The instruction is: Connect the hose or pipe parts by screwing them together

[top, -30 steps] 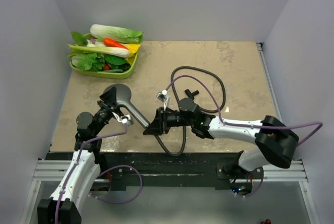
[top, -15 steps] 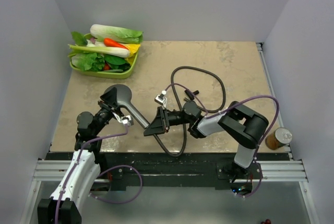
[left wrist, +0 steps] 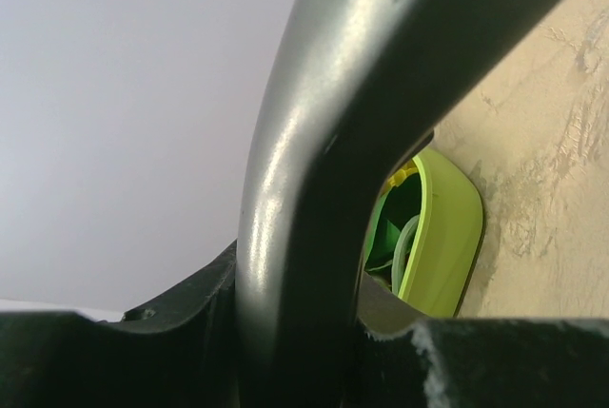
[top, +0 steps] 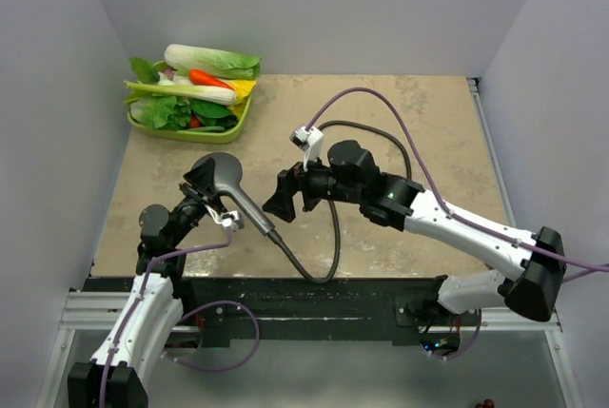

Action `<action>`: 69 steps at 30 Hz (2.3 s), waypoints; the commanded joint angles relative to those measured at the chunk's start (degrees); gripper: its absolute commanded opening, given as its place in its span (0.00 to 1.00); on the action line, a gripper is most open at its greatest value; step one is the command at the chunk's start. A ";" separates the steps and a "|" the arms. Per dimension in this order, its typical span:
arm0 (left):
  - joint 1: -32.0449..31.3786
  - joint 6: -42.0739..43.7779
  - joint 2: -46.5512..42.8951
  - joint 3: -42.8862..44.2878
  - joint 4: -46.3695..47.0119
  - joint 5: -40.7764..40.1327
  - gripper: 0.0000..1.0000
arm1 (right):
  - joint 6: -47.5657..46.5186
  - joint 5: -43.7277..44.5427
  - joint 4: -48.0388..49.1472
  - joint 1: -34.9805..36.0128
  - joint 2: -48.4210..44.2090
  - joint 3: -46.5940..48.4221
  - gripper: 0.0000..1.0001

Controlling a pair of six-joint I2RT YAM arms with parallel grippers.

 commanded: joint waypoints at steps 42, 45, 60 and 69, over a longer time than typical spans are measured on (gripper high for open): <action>-0.21 -2.10 -1.13 1.38 5.70 1.47 0.00 | -13.88 49.05 -22.90 32.30 11.66 14.31 0.00; -0.21 -2.19 -1.31 1.38 5.61 1.56 0.00 | -10.81 33.05 -15.35 25.89 5.41 8.69 0.00; -0.21 -2.37 -1.40 1.64 5.87 1.65 0.00 | 14.58 -13.38 26.05 7.25 0.74 -13.63 0.00; -0.21 -2.28 -1.13 1.82 5.87 1.65 0.00 | 54.56 -23.94 92.29 -2.95 11.97 -31.22 0.00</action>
